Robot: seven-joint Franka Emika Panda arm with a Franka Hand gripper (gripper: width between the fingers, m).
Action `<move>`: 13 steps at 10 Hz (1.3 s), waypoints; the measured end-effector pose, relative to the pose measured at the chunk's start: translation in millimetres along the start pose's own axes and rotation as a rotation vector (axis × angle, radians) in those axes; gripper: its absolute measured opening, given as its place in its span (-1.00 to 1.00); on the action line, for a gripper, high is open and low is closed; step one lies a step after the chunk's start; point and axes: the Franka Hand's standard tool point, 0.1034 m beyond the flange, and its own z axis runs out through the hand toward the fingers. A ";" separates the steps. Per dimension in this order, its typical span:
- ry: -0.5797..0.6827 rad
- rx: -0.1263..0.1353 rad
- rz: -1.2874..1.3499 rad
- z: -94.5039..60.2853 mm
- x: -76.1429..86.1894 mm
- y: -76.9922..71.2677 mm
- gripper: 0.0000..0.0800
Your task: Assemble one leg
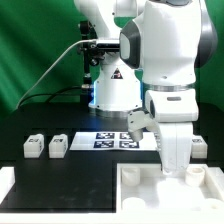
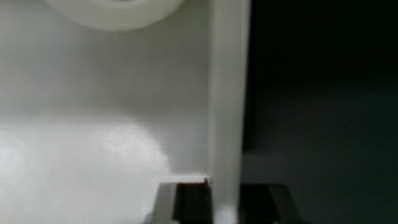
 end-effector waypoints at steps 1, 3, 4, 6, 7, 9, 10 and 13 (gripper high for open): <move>0.000 -0.001 0.001 -0.2 -0.4 -0.1 -0.85; 0.001 -0.001 0.002 -0.1 -0.6 -0.1 -0.85; 0.001 0.000 0.003 0.2 -0.9 -0.3 -0.85; 0.001 0.001 0.004 0.5 -1.5 -0.4 -0.06; 0.001 0.001 0.005 0.7 -1.7 -0.5 -0.06; 0.001 0.001 0.005 0.7 -2.2 -0.4 0.56; 0.001 0.001 0.006 0.8 -2.3 -0.4 0.56; 0.001 0.002 0.007 0.9 -2.9 -0.4 0.62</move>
Offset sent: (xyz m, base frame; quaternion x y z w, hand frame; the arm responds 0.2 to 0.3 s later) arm 0.0000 0.0000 0.0000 0.0000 0.0000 0.0000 1.0000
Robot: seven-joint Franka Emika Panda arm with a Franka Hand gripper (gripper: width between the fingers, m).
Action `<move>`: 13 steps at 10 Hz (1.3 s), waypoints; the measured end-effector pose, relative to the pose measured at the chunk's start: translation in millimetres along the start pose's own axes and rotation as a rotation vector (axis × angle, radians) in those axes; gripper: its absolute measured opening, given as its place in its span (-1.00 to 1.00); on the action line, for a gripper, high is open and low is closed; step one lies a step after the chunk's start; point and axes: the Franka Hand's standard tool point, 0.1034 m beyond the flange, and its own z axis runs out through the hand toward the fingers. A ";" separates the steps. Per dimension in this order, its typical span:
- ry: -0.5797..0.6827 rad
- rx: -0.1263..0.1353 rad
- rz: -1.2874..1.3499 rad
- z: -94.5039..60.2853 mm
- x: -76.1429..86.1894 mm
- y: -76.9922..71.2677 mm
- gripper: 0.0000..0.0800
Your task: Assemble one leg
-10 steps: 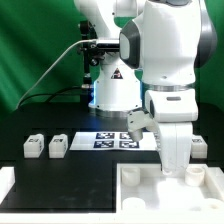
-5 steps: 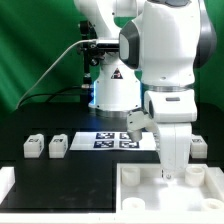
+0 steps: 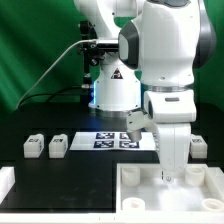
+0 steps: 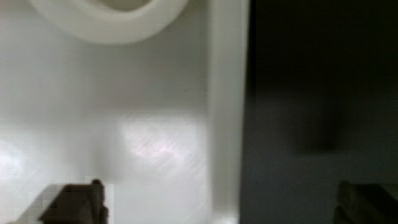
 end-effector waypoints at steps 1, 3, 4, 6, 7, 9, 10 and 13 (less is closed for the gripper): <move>0.000 0.000 0.001 0.0 -0.3 0.0 0.62; 0.000 0.000 0.001 0.1 -0.7 0.1 0.62; 0.000 0.000 0.002 0.1 -0.8 0.1 0.62; -0.006 -0.002 0.113 -12.1 -1.9 2.3 0.62; -0.010 -0.005 0.156 -22.9 1.7 -1.0 0.62; 0.003 -0.009 0.488 -33.5 21.2 -12.1 0.62; 0.018 0.000 0.634 -35.2 27.9 -16.7 0.62; 0.029 0.014 0.911 -34.1 29.7 -17.4 0.62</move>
Offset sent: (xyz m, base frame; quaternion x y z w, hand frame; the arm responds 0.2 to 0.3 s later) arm 0.0000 0.0000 0.0000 0.0000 0.0000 0.0000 1.0000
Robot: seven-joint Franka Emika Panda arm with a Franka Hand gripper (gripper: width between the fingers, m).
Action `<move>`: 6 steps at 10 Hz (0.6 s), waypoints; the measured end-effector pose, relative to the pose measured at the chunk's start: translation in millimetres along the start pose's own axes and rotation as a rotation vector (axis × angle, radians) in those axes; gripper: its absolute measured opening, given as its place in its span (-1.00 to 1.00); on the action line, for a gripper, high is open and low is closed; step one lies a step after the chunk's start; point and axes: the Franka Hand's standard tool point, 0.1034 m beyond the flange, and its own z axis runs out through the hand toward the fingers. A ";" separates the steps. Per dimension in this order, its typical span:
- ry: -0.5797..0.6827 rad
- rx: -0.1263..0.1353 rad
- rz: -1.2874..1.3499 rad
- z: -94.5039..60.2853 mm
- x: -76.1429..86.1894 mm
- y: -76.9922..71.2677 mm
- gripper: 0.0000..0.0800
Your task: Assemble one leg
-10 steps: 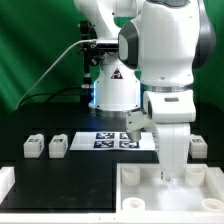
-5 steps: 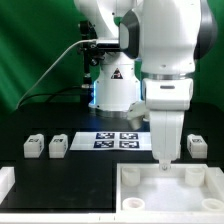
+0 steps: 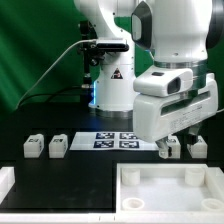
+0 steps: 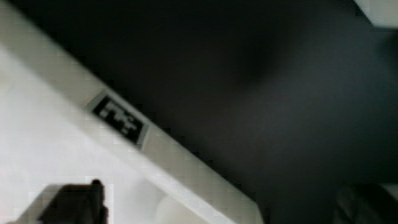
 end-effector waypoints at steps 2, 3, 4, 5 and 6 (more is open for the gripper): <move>-0.010 0.010 0.307 0.2 2.9 -29.5 0.62; -0.013 0.016 0.423 0.3 6.7 -47.4 0.62; -0.005 0.017 0.466 2.4 7.7 -57.0 0.62; -0.002 0.017 0.491 4.3 7.2 -61.5 0.62; -0.009 0.018 0.481 4.2 6.7 -60.4 0.62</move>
Offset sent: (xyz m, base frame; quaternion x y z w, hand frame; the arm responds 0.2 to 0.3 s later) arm -0.0310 0.0360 -0.0001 -0.0075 0.0124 0.2227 0.9748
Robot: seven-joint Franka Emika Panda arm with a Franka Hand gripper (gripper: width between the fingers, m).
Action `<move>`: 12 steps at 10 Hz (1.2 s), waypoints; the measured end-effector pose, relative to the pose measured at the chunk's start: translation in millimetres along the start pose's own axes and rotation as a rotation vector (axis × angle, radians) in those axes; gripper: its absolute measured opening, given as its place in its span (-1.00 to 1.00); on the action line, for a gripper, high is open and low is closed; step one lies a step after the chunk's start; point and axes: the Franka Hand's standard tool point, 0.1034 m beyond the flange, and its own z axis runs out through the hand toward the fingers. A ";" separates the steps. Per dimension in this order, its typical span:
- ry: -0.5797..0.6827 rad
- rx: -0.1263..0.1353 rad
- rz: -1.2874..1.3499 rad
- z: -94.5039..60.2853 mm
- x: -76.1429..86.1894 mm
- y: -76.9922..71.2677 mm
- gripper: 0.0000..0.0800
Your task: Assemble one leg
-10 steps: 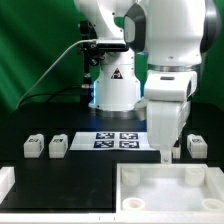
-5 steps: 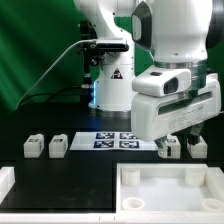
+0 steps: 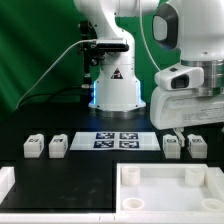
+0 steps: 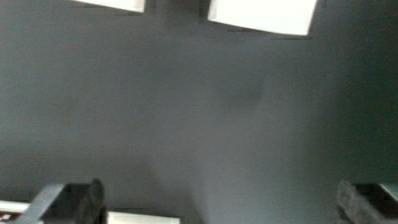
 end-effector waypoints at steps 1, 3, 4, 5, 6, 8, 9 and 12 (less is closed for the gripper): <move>-0.038 -0.004 0.000 -0.1 -1.8 0.9 0.62; -0.145 0.005 0.061 3.7 -12.5 -1.3 0.62; -0.285 -0.001 0.060 0.5 -19.1 -4.4 0.62; -0.378 0.001 0.063 -1.3 -17.8 -6.3 0.62; -0.467 0.001 0.066 -1.3 -19.6 -5.9 0.62; -0.637 0.004 0.062 2.7 -17.3 -8.9 0.62; -0.751 0.003 0.055 2.3 -24.4 -9.8 0.62; -0.784 0.009 0.055 7.3 -18.4 -10.3 0.62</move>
Offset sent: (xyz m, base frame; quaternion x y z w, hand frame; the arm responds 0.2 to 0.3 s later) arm -0.0179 0.0185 0.0016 0.0213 -0.3106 0.0717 0.9476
